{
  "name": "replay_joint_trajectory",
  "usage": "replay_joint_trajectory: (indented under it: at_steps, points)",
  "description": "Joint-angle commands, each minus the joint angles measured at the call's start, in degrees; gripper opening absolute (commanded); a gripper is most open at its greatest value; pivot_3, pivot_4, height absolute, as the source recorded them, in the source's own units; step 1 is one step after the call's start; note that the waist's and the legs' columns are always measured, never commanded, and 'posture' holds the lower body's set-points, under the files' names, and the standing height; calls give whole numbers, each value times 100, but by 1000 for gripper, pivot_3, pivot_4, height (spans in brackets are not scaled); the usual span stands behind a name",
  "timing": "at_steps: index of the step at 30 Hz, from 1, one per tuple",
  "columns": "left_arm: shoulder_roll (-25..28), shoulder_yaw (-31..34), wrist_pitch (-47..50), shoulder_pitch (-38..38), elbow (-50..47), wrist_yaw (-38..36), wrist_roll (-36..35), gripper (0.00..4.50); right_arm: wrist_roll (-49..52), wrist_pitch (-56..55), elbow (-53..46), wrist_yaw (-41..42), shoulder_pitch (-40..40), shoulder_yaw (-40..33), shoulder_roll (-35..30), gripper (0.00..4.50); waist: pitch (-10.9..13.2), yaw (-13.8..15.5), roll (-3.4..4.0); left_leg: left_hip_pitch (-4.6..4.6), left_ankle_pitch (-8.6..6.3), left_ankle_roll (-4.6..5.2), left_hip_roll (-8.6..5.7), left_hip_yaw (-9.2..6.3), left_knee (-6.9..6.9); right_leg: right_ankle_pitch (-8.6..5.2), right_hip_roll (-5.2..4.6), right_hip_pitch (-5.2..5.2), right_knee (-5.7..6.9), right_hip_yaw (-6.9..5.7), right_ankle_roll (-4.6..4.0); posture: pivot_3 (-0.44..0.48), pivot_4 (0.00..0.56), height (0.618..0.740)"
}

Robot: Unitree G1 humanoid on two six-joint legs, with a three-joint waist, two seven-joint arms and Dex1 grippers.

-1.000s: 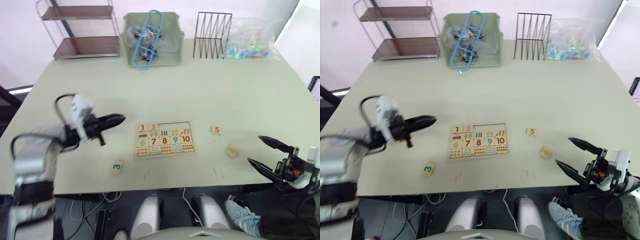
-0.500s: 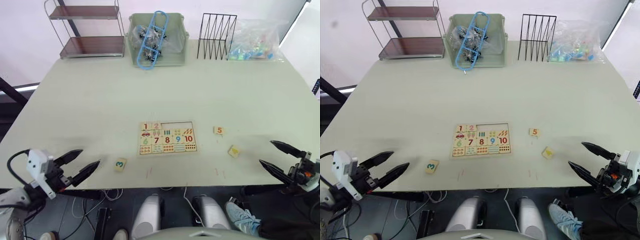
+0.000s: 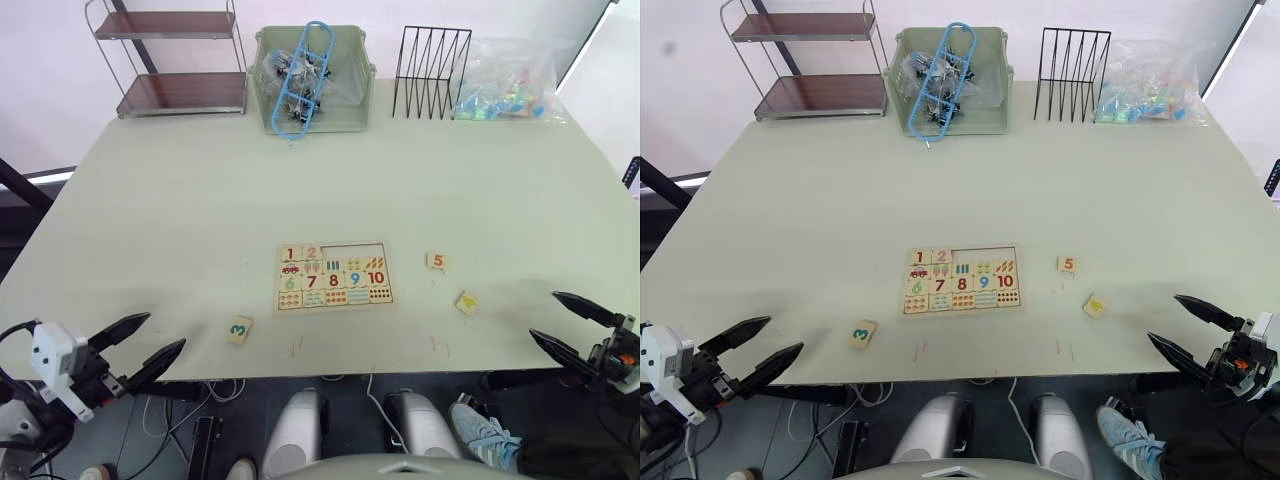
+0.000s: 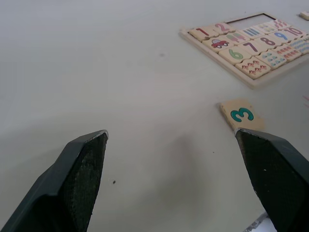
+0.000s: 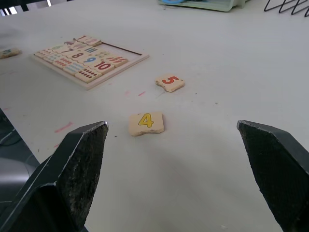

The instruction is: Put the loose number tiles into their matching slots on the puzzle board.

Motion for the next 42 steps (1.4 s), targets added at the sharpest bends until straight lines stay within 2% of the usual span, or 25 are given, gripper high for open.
replay_joint_trajectory:
  at_steps: [1, 11, 30, 42]
  points:
    - [153, 94, -137, -49, 20, -60, -127, 4455, 13, 91, -338, -197, -32, -123, -51, 4500, 0, -3, 0, 0, 0, 0, 0, 1, 0, 1, 1, 0, 0, 1, -2, 0, 150, 740]
    - [201, 57, -174, -47, 109, -198, -146, 4455, 3, 199, -537, -317, 3, -113, -24, 4500, 0, 0, 0, -1, 0, 0, 0, 0, 0, 0, 0, -1, 0, 0, -1, 0, 150, 740]
    - [7, -74, -230, 46, -3, -216, -227, 4455, 4, -121, -63, 18, -79, -125, 31, 4500, 0, -4, 0, -1, 0, 0, 2, 0, -1, -2, -2, -1, -2, 0, 3, 0, 150, 740]
    - [-781, -217, 267, 570, -1381, 1081, -436, 4455, 271, 443, -340, 344, -289, -61, -259, 4500, 1, -4, 0, -4, -1, 1, 3, 0, -2, -4, -15, -1, -7, 0, 7, 0, 150, 740]
